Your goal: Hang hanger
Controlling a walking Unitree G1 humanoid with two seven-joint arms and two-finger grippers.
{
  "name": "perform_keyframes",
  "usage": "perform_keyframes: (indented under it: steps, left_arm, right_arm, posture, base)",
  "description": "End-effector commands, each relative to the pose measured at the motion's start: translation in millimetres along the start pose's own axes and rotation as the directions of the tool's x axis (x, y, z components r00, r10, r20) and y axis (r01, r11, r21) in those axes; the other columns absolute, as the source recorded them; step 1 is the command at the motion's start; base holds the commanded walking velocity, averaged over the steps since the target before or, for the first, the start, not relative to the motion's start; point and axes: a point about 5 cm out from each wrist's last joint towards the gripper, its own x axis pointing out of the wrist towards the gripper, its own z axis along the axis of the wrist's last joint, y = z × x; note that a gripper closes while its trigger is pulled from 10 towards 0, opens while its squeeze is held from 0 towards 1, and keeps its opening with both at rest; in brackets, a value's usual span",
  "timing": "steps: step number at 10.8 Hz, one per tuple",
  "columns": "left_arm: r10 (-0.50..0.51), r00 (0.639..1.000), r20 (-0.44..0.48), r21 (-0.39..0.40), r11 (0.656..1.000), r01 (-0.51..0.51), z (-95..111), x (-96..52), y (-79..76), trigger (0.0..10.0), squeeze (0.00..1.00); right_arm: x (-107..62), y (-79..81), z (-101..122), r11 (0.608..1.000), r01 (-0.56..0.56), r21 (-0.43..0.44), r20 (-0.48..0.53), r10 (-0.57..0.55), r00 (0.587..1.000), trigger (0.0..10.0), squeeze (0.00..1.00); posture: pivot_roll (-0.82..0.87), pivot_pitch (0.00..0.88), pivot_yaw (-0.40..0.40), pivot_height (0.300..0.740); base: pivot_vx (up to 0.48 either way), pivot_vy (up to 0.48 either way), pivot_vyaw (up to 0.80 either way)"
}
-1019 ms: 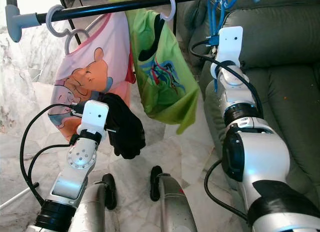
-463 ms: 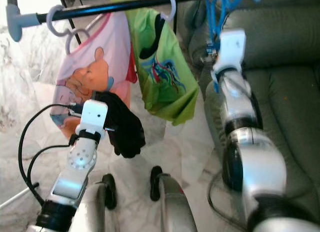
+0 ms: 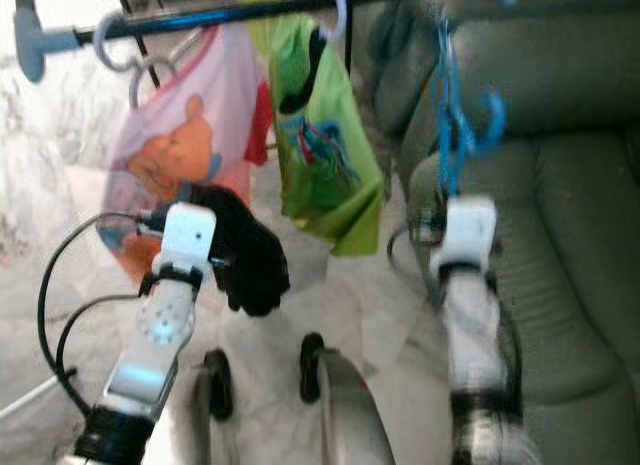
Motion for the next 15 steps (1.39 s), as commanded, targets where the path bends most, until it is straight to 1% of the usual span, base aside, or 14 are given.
perform_keyframes:
  steps: [1,2,3,4,5,7,8,9,10,11,12,13,14,15]
  left_arm:
    - [0.003,1.0,0.021,-0.001,1.0,-0.003,1.8,-1.3,-1.4,10.0,0.0]
    - [0.0,1.0,0.021,-0.004,1.0,0.0,1.4,-0.6,-3.8,10.0,0.0]
    - [-0.001,1.0,0.025,-0.007,1.0,0.001,2.9,1.2,-6.2,10.0,0.0]
    - [0.001,1.0,0.028,-0.009,1.0,0.0,3.6,1.8,-6.2,10.0,0.0]
    - [0.005,1.0,0.027,-0.006,1.0,-0.005,2.7,1.3,-4.5,10.0,0.0]
    - [0.012,1.0,0.024,0.0,1.0,-0.012,0.7,1.7,-1.8,10.0,0.0]
    - [0.012,1.0,0.022,0.002,1.0,-0.012,0.0,3.4,-2.3,10.0,0.0]
    - [0.011,1.0,0.022,0.001,1.0,-0.011,-0.4,4.7,-3.4,10.0,0.0]
    - [0.012,1.0,0.021,0.0,1.0,-0.012,-1.5,7.1,-3.4,10.0,0.0]
    - [0.018,1.0,0.021,0.0,1.0,-0.018,-2.9,10.4,-1.5,10.0,0.0]
    - [0.031,0.999,0.021,0.009,0.999,-0.031,-7.0,12.9,2.6,10.0,0.0]
    - [0.04,0.999,0.012,0.018,0.999,-0.04,-12.6,13.1,6.7,10.0,0.0]
    - [0.048,0.999,-0.017,0.036,0.998,-0.047,-25.6,8.8,9.2,10.0,0.0]
    - [0.054,0.997,-0.049,0.034,0.998,-0.052,-35.7,5.5,9.9,10.0,0.0]
  right_arm:
    - [-6.4,2.7,-2.1,0.999,-0.003,0.036,-0.029,0.004,1.0,10.0,0.0]
    - [-16.1,7.2,-6.3,1.0,0.003,0.017,-0.061,-0.002,0.998,10.0,0.0]
    - [-15.8,9.4,-11.2,1.0,0.003,0.012,-0.104,-0.001,0.995,10.0,0.0]
    - [-14.0,9.2,-11.2,1.0,0.0,0.017,-0.118,0.002,0.993,10.0,0.0]
    - [-8.5,7.6,-10.3,0.999,0.009,0.045,-0.135,-0.003,0.991,10.0,0.0]
    - [-4.8,9.8,-9.7,1.0,0.02,0.022,-0.15,-0.017,0.989,10.0,0.0]
    - [-5.3,15.3,-12.7,1.0,0.006,0.015,-0.17,-0.004,0.985,10.0,0.0]
    - [-7.8,18.7,-15.8,0.995,0.034,0.093,-0.21,-0.013,0.978,10.0,0.0]
    - [-6.9,18.4,-16.9,0.995,0.044,0.087,-0.197,-0.026,0.98,10.0,0.0]
    - [-6.8,17.8,-17.7,0.998,0.02,0.061,-0.177,-0.009,0.984,10.0,0.0]
    - [-8.5,17.4,-21.4,0.997,-0.012,0.079,-0.185,0.027,0.982,10.0,0.0]
    - [-9.5,17.6,-23.1,0.996,-0.03,0.089,-0.18,0.045,0.983,10.0,0.0]
    - [-10.3,17.4,-27.5,0.993,-0.036,0.113,-0.172,0.055,0.984,10.0,0.0]
    - [-11.1,17.5,-31.0,0.993,-0.039,0.115,-0.171,0.059,0.984,10.0,0.0]
  posture:
    - [-0.04,0.355,-0.073,0.74]
    - [-0.04,0.345,-0.075,0.74]
    - [-0.04,0.335,-0.08,0.74]
    - [-0.03,0.332,-0.081,0.74]
    - [-0.03,0.326,-0.083,0.74]
    - [-0.03,0.322,-0.083,0.74]
    - [-0.03,0.317,-0.08,0.74]
    - [-0.03,0.304,-0.075,0.74]
    - [-0.03,0.278,-0.067,0.74]
    - [-0.03,0.243,-0.057,0.74]
    - [-0.04,0.203,-0.049,0.74]
    - [-0.04,0.142,-0.034,0.74]
    - [-0.03,0.072,-0.02,0.74]
    - [-0.03,0.041,-0.015,0.74]
  base:
    - [0.0,0.0,0.0]
    - [-0.33,0.0,0.0]
    - [-0.33,0.0,0.0]
    - [-0.33,0.0,0.0]
    - [-0.326,0.0,0.0]
    - [-0.328,0.0,0.0]
    - [-0.319,0.0,0.0]
    - [-0.304,0.0,0.0]
    - [-0.266,0.0,0.0]
    - [0.0,0.0,0.0]
    - [0.0,0.0,0.0]
    - [0.0,0.0,0.0]
    - [0.0,0.0,0.0]
    - [0.0,0.0,0.0]
